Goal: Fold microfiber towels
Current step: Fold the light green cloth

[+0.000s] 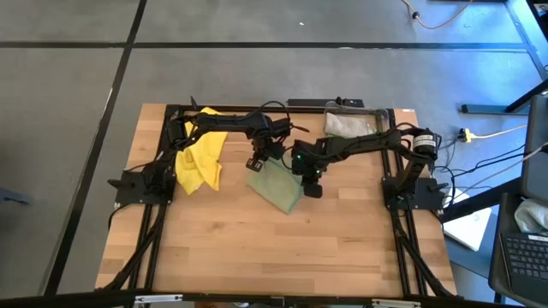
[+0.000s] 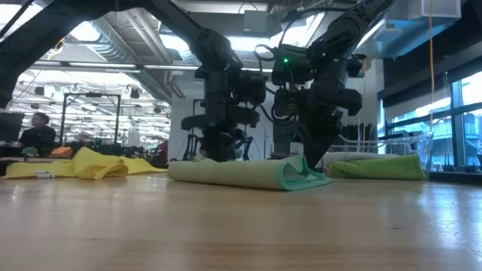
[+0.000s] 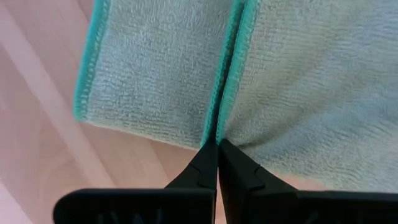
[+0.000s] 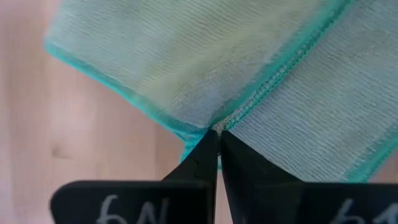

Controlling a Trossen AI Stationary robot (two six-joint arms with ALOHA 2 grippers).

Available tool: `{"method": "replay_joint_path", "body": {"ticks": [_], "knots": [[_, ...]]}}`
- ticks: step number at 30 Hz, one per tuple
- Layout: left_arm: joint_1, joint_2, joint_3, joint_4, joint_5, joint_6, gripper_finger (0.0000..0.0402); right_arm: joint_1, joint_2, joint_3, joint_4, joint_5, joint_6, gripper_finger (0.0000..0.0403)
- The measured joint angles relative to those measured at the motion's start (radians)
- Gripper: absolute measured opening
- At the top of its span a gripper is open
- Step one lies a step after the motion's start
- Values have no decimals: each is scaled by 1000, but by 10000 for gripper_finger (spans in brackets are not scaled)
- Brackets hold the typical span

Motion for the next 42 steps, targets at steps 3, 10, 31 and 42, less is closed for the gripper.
{"method": "replay_joint_path", "body": {"ticks": [3, 10, 31, 42], "knots": [[8, -4, -40, 54, 7, -12, 0, 0, 0, 0, 20, -64, -5, 21], [22, -6, -58, 112, 49, -33, 6, -1, 0, 1, 29, -124, 0, 21], [12, -5, -60, 164, 65, -36, 2, -104, 0, 0, 6, -312, 207, 158], [20, -2, -62, 212, 119, 5, 1, -127, 0, 0, 123, -188, 342, 192]]}}
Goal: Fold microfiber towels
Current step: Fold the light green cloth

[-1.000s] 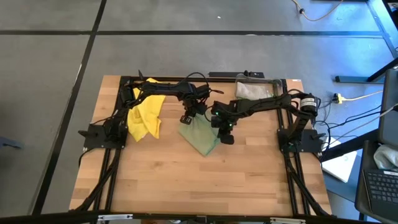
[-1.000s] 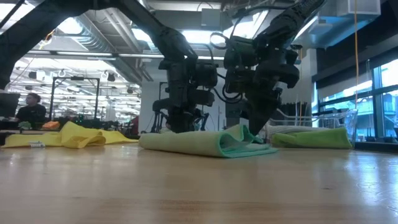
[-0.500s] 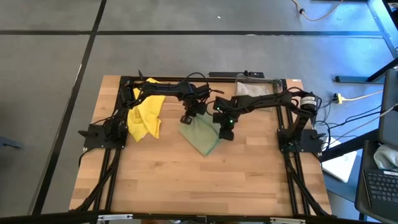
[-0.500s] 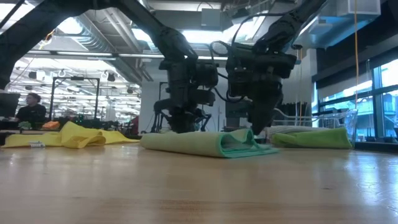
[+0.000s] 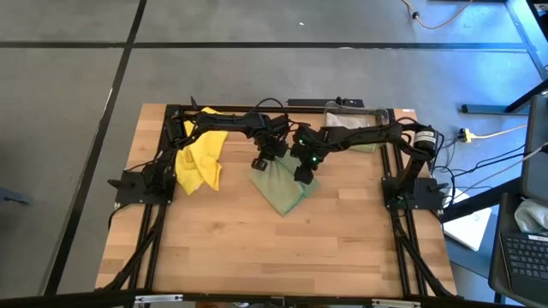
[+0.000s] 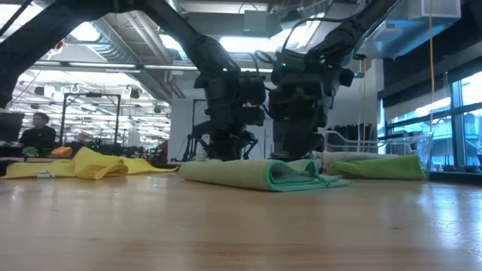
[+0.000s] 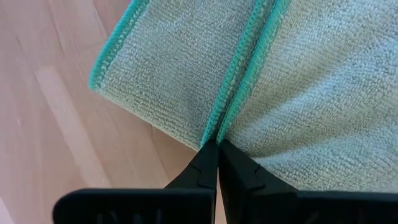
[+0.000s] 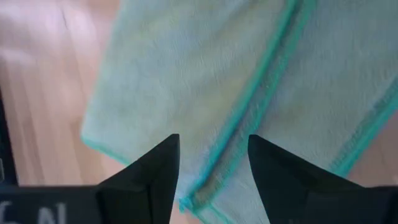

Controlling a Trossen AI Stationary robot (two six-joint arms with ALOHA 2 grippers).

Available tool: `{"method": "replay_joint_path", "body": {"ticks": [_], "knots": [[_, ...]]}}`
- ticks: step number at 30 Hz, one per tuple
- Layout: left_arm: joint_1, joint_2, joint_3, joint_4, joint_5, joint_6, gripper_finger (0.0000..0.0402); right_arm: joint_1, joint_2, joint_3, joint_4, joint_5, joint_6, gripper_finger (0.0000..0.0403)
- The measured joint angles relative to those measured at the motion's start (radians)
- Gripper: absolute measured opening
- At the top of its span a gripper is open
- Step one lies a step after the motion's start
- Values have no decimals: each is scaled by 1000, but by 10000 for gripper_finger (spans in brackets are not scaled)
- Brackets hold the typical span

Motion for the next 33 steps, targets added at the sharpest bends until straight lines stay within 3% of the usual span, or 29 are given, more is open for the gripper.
{"method": "replay_joint_path", "body": {"ticks": [9, 17, 22, 27, 33], "knots": [[29, 0, 0, 5, 5, -13, 1, 26, 0, -32, 0, -10, 137, 193], [27, 0, 0, 5, 2, -23, 1, 17, -20, -154, 11, -140, 269, 193], [22, 0, 0, 5, 1, -23, 1, 2, -108, -154, 17, -127, 289, 193], [22, 0, 0, 5, 1, -23, 1, -7, -155, -160, -58, 38, 265, 193], [22, -1, 0, 5, 3, -23, 0, -26, -142, -278, 148, -33, 373, 193]]}}
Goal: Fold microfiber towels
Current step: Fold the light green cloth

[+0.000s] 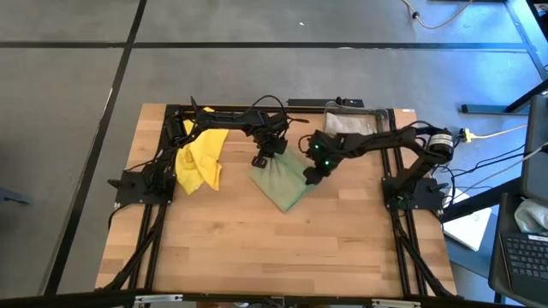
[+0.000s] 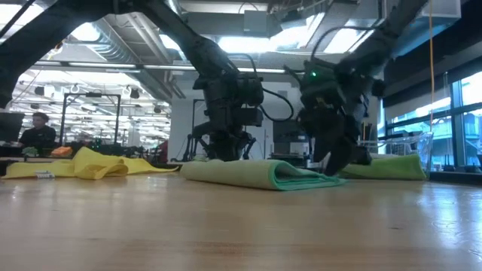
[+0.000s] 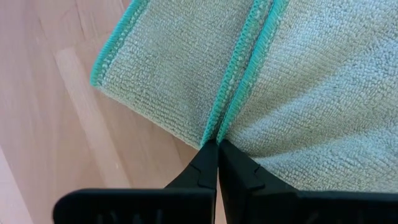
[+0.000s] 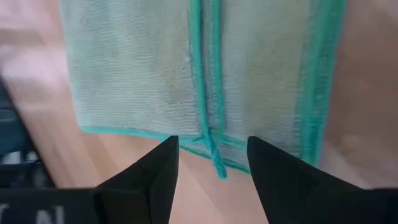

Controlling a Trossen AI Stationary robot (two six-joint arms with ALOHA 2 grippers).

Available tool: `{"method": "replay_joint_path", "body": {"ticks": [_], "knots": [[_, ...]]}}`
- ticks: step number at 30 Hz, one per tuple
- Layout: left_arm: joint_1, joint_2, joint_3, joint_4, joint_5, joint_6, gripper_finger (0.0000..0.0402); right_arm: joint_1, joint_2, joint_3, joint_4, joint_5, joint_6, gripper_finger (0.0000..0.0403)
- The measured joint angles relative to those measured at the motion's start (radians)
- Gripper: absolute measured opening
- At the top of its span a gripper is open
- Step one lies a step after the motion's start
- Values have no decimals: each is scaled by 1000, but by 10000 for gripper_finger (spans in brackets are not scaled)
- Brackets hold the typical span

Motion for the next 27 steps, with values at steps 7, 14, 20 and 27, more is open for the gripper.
{"method": "replay_joint_path", "body": {"ticks": [7, 14, 20, 27], "knots": [[0, 0, 0, 6, 2, 0, 1, -5, 2, -69, 146, -54, 72, 193], [0, 0, 0, 12, 2, 1, 1, -5, 2, -68, 199, -54, 78, 193], [0, 0, 0, 12, 2, 2, 1, -5, 2, -68, 145, -54, 72, 193], [0, 0, 0, 13, 2, 3, 1, 4, 2, -68, 153, -46, 71, 193]]}}
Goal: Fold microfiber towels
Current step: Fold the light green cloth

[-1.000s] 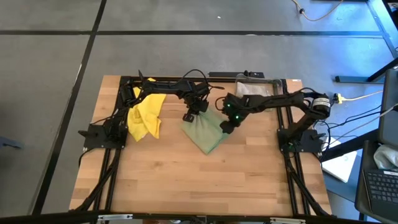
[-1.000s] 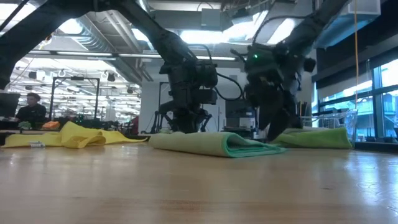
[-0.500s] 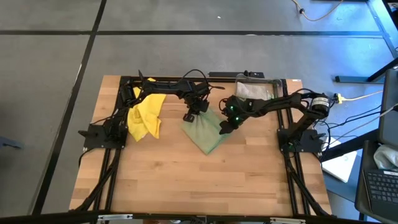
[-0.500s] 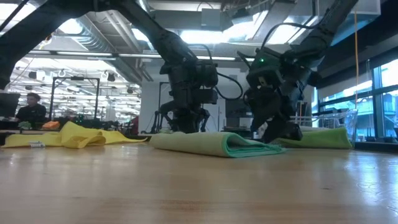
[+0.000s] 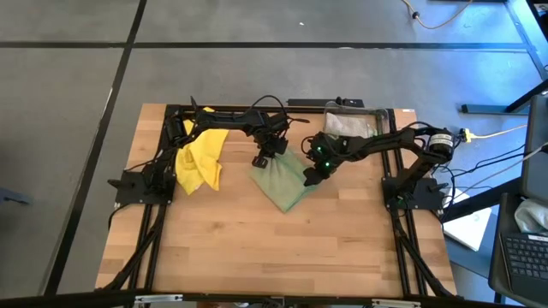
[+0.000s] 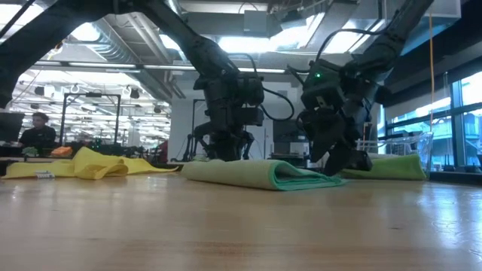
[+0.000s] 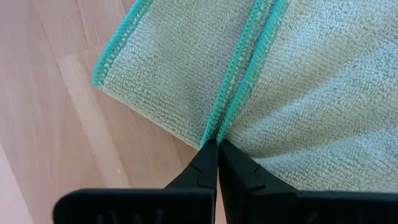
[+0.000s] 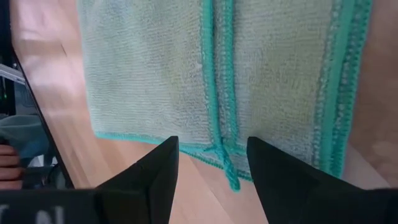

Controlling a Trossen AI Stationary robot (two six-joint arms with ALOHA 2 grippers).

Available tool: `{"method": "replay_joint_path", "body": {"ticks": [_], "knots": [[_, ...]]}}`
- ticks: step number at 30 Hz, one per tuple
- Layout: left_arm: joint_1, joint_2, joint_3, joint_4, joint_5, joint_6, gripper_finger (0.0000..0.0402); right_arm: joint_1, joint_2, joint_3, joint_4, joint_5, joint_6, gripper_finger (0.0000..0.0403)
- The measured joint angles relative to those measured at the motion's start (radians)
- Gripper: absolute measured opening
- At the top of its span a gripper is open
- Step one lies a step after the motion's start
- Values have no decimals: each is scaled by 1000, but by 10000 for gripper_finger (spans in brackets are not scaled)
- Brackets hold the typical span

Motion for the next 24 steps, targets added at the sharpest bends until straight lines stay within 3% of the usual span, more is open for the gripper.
{"method": "replay_joint_path", "body": {"ticks": [24], "knots": [[3, 0, 0, 7, 0, -2, 1, 39, 42, 0, 152, -8, 56, 193]]}}
